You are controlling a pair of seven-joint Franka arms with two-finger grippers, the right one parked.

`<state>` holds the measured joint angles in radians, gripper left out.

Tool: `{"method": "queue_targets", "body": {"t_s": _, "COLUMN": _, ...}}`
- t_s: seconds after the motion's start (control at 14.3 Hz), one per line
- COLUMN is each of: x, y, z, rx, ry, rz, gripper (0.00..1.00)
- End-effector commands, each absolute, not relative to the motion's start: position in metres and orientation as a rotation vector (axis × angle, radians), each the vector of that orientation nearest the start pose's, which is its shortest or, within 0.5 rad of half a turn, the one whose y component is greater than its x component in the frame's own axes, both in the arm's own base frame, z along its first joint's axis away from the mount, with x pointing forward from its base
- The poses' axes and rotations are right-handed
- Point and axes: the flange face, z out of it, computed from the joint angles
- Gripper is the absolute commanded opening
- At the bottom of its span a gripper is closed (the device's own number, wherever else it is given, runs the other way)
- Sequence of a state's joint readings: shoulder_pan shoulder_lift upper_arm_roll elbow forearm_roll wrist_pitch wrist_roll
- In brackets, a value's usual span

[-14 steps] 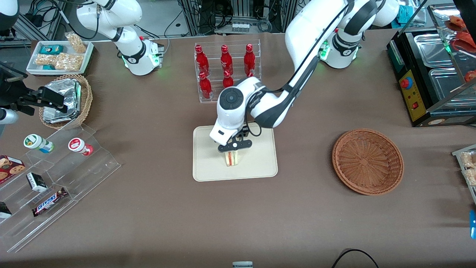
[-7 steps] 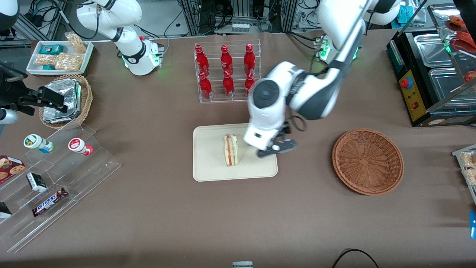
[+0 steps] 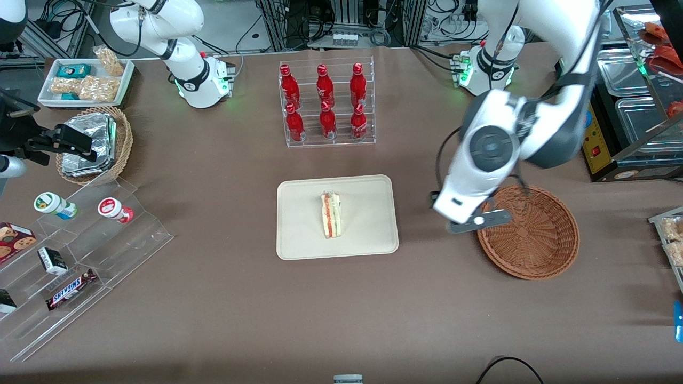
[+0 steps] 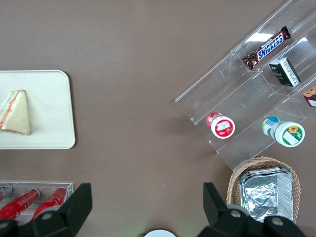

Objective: Place sandwich from basket to tray

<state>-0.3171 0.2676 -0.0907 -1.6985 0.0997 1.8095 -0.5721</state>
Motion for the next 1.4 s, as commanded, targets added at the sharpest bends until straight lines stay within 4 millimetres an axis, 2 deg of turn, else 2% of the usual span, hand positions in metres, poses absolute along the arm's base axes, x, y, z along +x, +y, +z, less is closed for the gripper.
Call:
{"method": "queue_targets", "body": {"t_s": 0.0, "x": 0.54, "y": -0.189, "z": 0.447, "rx": -3.006, "ry": -0.128, "rz": 0.177, "gripper": 1.0}}
{"method": "queue_targets", "body": {"t_s": 0.14, "x": 0.53, "y": -0.157, "z": 0.465, "rx": -3.025, "ry": -0.104, "rz": 0.165, "gripper": 1.0}}
{"method": "queue_targets", "body": {"t_s": 0.35, "x": 0.52, "y": -0.133, "z": 0.496, "rx": -3.075, "ry": 0.026, "rz": 0.236, "gripper": 1.0}}
{"method": "queue_targets", "body": {"t_s": 0.84, "x": 0.516, "y": -0.047, "z": 0.577, "rx": -3.102, "ry": 0.202, "rz": 0.236, "gripper": 1.0}}
{"method": "queue_targets", "body": {"t_s": 0.98, "x": 0.518, "y": -0.031, "z": 0.597, "rx": -3.108, "ry": 0.169, "rz": 0.175, "gripper": 1.0}}
{"method": "queue_targets", "body": {"t_s": 1.12, "x": 0.52, "y": -0.023, "z": 0.615, "rx": -3.109, "ry": 0.147, "rz": 0.113, "gripper": 1.0}}
{"method": "queue_targets", "body": {"t_s": 1.33, "x": 0.524, "y": -0.006, "z": 0.625, "rx": -3.122, "ry": 0.093, "rz": 0.06, "gripper": 1.0}}
